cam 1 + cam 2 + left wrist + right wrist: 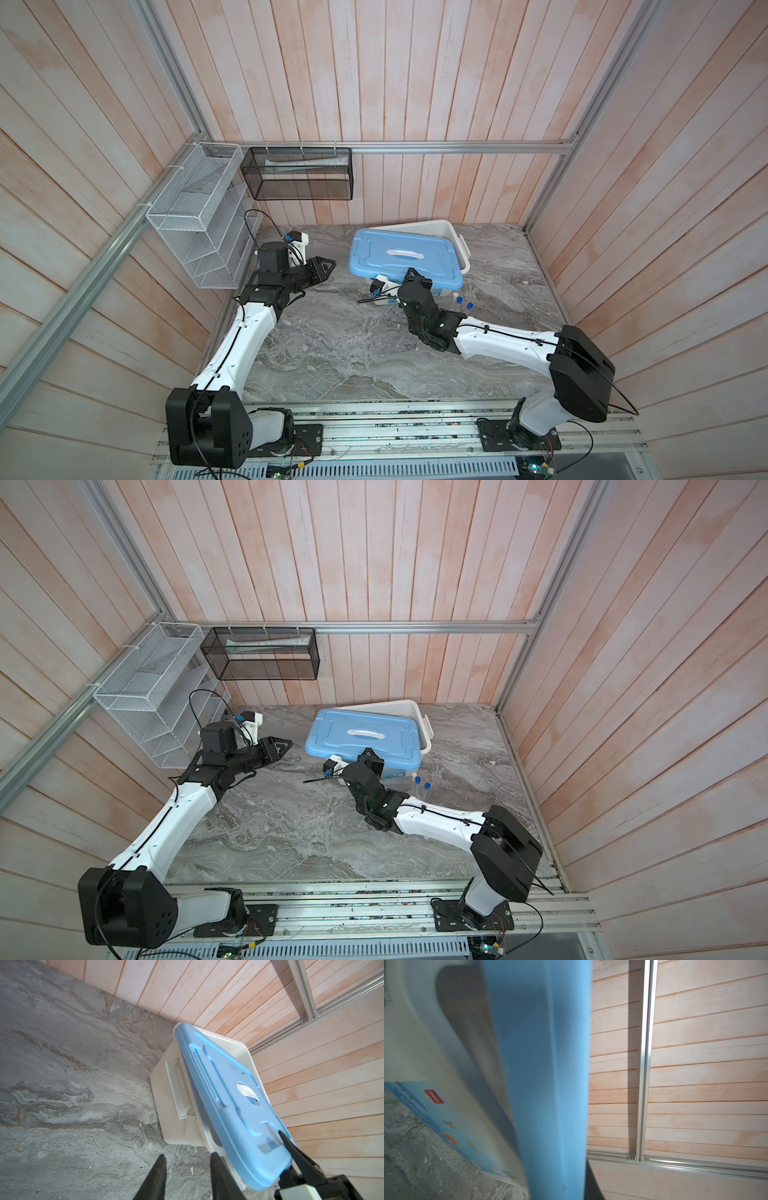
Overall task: Organize the chemistry lab equipment
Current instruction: 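Lower the blue lid onto the bin top with both grippers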
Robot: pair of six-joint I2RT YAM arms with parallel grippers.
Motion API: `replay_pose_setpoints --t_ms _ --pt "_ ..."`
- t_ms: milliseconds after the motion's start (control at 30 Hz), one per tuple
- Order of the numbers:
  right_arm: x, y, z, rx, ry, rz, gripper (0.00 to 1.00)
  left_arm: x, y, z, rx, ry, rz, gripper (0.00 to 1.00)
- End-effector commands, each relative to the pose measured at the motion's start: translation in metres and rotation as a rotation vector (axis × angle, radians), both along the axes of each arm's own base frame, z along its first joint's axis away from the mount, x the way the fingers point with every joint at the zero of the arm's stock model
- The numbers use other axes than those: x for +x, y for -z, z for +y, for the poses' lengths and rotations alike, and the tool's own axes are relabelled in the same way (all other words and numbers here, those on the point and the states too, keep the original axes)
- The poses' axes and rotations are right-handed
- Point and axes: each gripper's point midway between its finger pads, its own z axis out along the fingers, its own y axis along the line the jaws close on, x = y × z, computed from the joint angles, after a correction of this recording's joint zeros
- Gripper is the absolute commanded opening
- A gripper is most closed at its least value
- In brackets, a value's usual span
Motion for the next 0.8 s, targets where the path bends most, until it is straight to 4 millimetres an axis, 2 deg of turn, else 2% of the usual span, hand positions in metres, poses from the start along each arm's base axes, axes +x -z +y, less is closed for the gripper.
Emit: replay_pose_setpoints --t_ms 0,167,333,500,767 --pt "-0.005 0.024 0.004 -0.015 0.000 0.041 0.06 0.006 0.003 -0.015 -0.095 0.024 0.023 0.38" --pt "-0.006 0.036 0.005 -0.039 -0.004 0.056 0.06 0.010 0.004 -0.031 -0.138 0.044 0.037 0.40" --pt "-0.009 0.044 0.006 -0.025 -0.007 0.070 0.08 0.014 -0.002 -0.031 -0.138 0.042 0.017 0.40" --pt "-0.010 0.050 0.005 -0.002 -0.009 0.083 0.10 0.015 0.002 -0.032 -0.115 0.046 0.024 0.40" --pt "-0.015 0.055 0.005 0.024 -0.029 0.117 0.23 0.016 0.002 -0.038 -0.113 0.066 0.020 0.40"
